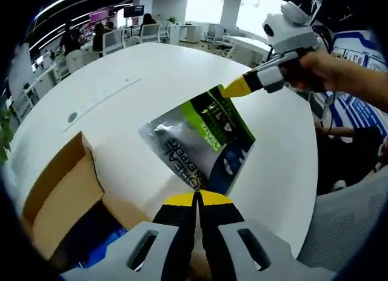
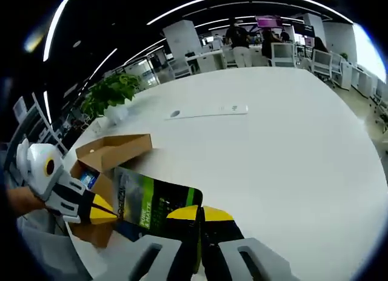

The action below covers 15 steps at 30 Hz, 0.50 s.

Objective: Operate the shoe box by opening the lid, removing the specified soft item, and placing it in the target area until the item is outside and the box remains undamaged.

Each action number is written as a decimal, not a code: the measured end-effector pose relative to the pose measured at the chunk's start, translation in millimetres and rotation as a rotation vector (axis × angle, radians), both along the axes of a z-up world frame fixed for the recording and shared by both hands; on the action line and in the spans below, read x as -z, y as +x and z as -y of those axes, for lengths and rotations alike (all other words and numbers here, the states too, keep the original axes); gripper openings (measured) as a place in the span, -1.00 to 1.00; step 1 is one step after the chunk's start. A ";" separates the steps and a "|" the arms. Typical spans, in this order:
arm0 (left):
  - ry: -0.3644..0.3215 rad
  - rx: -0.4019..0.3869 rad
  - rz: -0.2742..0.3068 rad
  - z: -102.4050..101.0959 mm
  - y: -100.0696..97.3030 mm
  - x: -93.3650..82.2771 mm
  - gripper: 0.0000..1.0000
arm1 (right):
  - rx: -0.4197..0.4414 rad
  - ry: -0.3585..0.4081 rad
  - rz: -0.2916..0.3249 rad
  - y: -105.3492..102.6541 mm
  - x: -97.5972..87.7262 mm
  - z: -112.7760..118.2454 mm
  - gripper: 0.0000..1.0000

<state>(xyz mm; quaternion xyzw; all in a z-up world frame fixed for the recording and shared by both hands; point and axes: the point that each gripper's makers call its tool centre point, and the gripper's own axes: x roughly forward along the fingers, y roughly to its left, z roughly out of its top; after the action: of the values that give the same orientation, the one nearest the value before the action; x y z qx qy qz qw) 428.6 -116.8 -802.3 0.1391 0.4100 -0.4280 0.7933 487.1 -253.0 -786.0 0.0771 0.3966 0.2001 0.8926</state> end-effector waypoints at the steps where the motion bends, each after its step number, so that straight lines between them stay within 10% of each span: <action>1: 0.017 0.019 0.008 0.2 0.6 2.5 -1.00 | 0.001 0.001 -0.001 0.1 0.6 0.1 -1.00; 15: 0.106 0.101 0.056 8.1 6.9 16.4 -1.00 | 0.029 -0.023 -0.002 7.6 17.9 8.1 -1.00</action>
<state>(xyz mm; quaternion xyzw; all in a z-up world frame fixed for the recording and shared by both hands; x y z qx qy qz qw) 435.5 -125.0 -818.8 0.2132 0.4021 -0.4411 0.7735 494.7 -261.1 -803.9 0.0731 0.3986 0.1824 0.8958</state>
